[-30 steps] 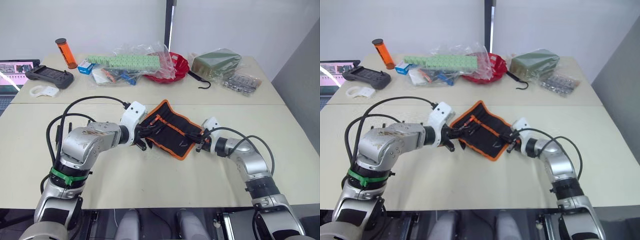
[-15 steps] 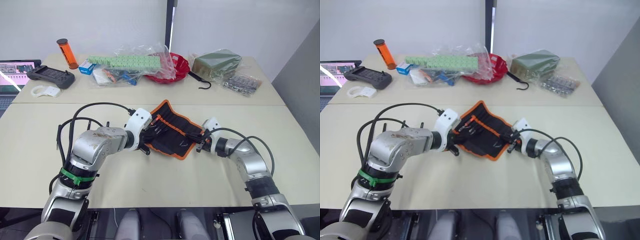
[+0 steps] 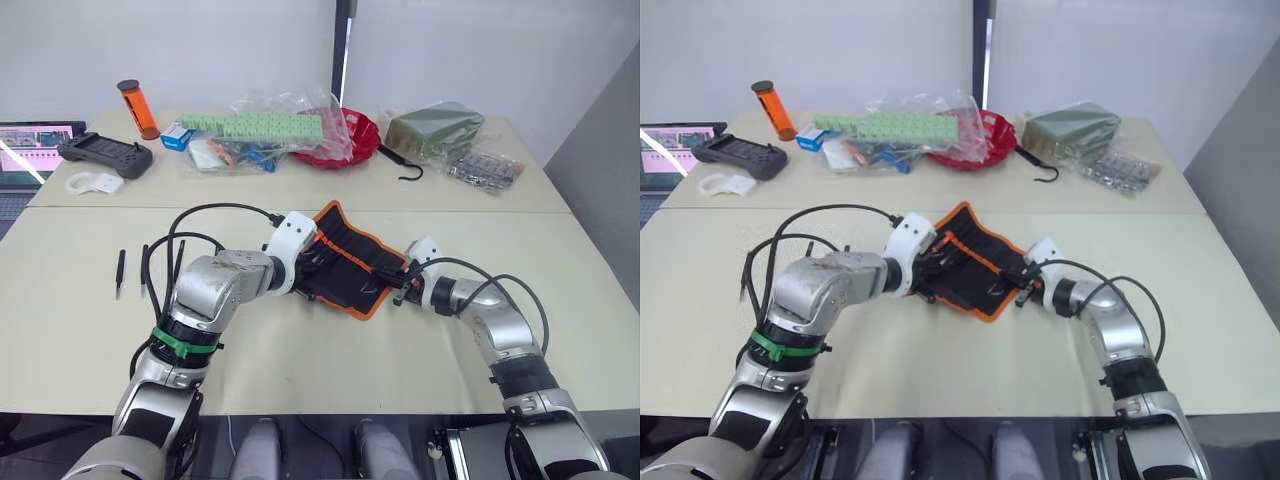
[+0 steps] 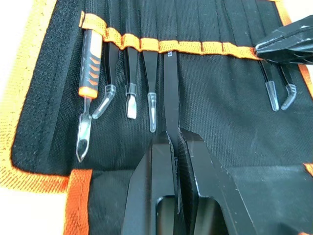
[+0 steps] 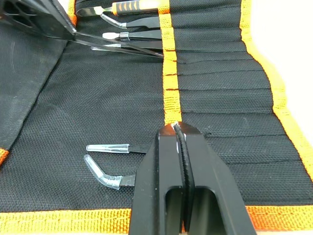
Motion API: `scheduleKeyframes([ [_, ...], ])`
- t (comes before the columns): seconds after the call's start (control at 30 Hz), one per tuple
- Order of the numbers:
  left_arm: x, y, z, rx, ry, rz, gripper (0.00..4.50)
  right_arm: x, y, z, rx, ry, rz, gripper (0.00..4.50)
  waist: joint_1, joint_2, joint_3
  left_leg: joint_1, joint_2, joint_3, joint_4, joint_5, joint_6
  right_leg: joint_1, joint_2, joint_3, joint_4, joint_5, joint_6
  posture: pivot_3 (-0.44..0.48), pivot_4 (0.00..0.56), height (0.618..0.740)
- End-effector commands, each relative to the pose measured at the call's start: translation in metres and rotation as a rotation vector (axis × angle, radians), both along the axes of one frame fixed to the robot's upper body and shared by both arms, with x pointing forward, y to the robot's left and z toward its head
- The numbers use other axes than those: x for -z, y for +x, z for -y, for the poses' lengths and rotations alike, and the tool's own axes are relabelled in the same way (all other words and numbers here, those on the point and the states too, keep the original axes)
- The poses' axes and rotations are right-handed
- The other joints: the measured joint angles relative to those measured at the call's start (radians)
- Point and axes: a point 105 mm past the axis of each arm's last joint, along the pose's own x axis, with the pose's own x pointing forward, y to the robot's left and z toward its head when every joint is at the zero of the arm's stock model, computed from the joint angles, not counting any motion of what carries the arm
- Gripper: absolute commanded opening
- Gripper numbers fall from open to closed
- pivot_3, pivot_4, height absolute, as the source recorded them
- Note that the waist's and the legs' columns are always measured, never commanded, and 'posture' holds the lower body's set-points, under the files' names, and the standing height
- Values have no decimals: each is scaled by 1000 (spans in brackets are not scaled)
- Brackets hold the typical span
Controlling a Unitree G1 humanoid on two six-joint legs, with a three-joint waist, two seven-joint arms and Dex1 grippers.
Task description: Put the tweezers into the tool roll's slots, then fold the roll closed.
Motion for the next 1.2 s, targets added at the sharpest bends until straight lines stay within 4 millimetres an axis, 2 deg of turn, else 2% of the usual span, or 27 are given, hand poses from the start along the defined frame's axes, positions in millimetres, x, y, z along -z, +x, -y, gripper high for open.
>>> scheduleKeyframes([
  [0.03,-3,8,6,-3,9,59,0,21,-4,10,39,-36,-66,15,1,0,0,0,0,0,0,0,0,1,0,0,0,0,0,0,150,740],
  [0.23,8,20,21,8,-24,68,0,21,-6,8,38,-33,-69,15,6,0,0,1,0,0,0,0,0,2,0,0,-1,0,0,0,150,740],
  [0.57,18,33,26,0,-45,104,0,22,-11,5,42,-22,-75,15,9,0,0,2,-1,0,0,0,0,2,0,0,-1,0,1,0,150,740],
  [0.87,9,45,26,30,-85,171,0,26,-12,4,61,-13,-89,15,8,0,0,3,-1,0,0,0,0,3,0,0,-1,0,1,0,150,740],
  [1.2,22,49,28,63,-39,170,0,27,-12,1,57,-13,-90,15,8,0,0,3,-1,0,0,0,0,4,0,0,-1,-1,1,0,150,740],
])
